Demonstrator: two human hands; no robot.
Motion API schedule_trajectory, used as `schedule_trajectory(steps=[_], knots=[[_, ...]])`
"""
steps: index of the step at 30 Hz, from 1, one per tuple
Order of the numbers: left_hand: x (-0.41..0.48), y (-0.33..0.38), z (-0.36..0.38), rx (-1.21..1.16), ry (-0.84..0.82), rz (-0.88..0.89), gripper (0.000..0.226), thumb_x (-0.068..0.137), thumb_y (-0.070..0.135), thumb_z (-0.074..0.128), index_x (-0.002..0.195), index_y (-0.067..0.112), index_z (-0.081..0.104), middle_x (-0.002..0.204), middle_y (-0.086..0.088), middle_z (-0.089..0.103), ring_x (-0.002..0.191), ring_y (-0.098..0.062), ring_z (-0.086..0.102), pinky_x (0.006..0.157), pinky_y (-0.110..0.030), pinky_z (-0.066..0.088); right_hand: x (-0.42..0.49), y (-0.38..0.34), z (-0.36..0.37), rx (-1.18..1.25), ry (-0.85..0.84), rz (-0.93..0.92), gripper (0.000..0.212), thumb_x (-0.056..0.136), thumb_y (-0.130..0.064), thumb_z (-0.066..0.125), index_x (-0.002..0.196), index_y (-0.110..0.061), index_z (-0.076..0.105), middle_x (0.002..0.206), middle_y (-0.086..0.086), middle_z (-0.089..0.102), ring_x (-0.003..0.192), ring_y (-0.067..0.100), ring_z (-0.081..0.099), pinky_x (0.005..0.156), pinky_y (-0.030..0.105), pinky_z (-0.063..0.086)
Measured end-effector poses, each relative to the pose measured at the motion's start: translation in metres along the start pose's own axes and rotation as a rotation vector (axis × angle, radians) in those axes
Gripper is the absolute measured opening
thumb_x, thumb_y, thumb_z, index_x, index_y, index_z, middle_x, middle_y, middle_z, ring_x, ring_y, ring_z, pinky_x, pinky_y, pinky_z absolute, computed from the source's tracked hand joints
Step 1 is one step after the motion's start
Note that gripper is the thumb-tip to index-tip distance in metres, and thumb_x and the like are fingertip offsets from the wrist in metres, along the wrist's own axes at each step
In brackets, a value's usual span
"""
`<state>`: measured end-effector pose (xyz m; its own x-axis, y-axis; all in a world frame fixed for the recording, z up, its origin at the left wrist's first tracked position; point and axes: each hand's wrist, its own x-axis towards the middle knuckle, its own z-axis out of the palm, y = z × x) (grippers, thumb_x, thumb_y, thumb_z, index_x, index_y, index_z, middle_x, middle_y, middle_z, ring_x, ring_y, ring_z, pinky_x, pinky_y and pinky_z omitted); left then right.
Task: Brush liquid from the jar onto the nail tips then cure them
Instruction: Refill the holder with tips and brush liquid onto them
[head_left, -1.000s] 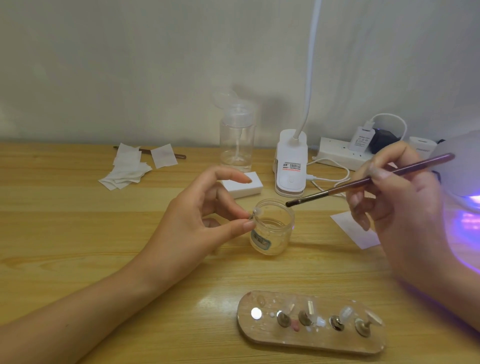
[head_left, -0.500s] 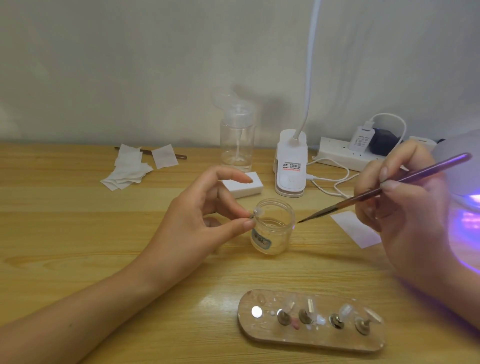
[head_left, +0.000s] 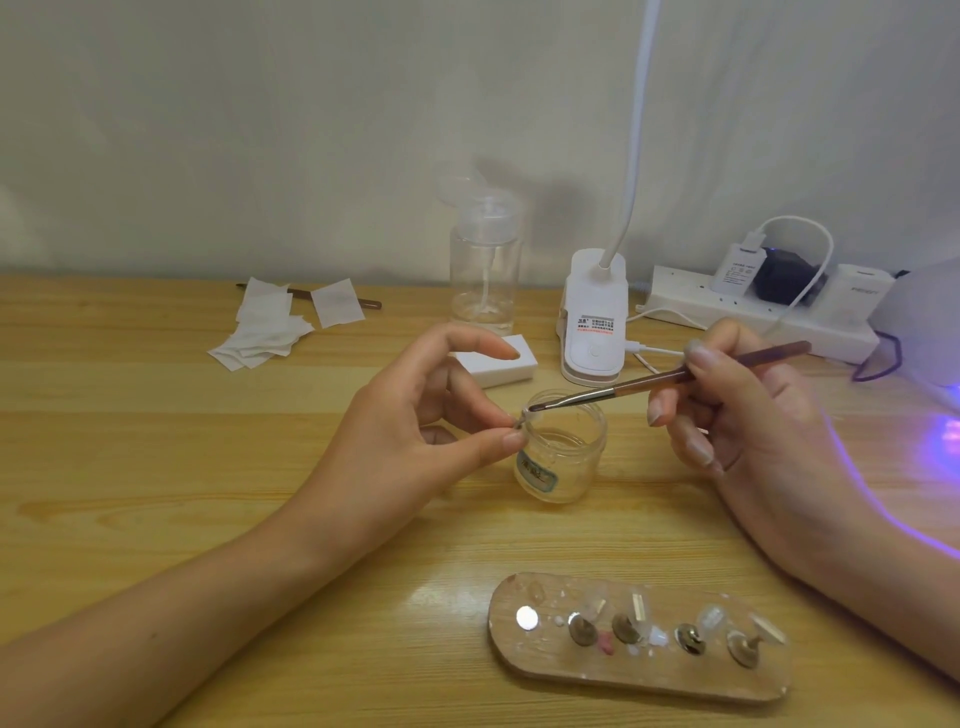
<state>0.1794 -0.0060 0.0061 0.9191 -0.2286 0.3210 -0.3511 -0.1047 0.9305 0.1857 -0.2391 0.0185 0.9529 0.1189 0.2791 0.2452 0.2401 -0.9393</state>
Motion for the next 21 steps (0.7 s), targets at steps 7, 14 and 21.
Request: schedule_trajectory(steps=[7,14,21], knots=[[0.0001,0.0008,0.0001,-0.010,-0.008,-0.008,0.046,0.071,0.023,0.079,0.113,0.030,0.063,0.073,0.007,0.067,0.076,-0.007,0.069,0.062,-0.018,0.051,-0.0014,-0.0003,0.0004,-0.049,0.012,0.012,0.019,0.087,-0.026,0.054,0.068,-0.026,0.052,0.067,0.010,0.066,0.044,0.012,0.042,0.041,0.018,0.030],[-0.0002,0.0027,0.0003,-0.015,-0.009,-0.016,0.047,0.070,0.023,0.079,0.114,0.028,0.063,0.073,0.007,0.067,0.073,-0.007,0.069,0.063,-0.019,0.053,-0.0019,0.0006,-0.0018,-0.065,0.051,0.019,0.020,0.086,-0.023,0.055,0.067,-0.026,0.052,0.065,0.013,0.065,0.042,0.014,0.044,0.038,0.018,0.034],[-0.0005,0.0040,0.0004,-0.031,-0.009,-0.023,0.049,0.068,0.024,0.079,0.115,0.025,0.062,0.072,0.006,0.067,0.072,-0.008,0.068,0.061,-0.018,0.052,-0.0031,-0.0004,-0.0016,-0.061,0.046,-0.076,0.020,0.089,-0.023,0.053,0.070,-0.027,0.053,0.065,0.011,0.066,0.043,0.014,0.045,0.039,0.018,0.032]])
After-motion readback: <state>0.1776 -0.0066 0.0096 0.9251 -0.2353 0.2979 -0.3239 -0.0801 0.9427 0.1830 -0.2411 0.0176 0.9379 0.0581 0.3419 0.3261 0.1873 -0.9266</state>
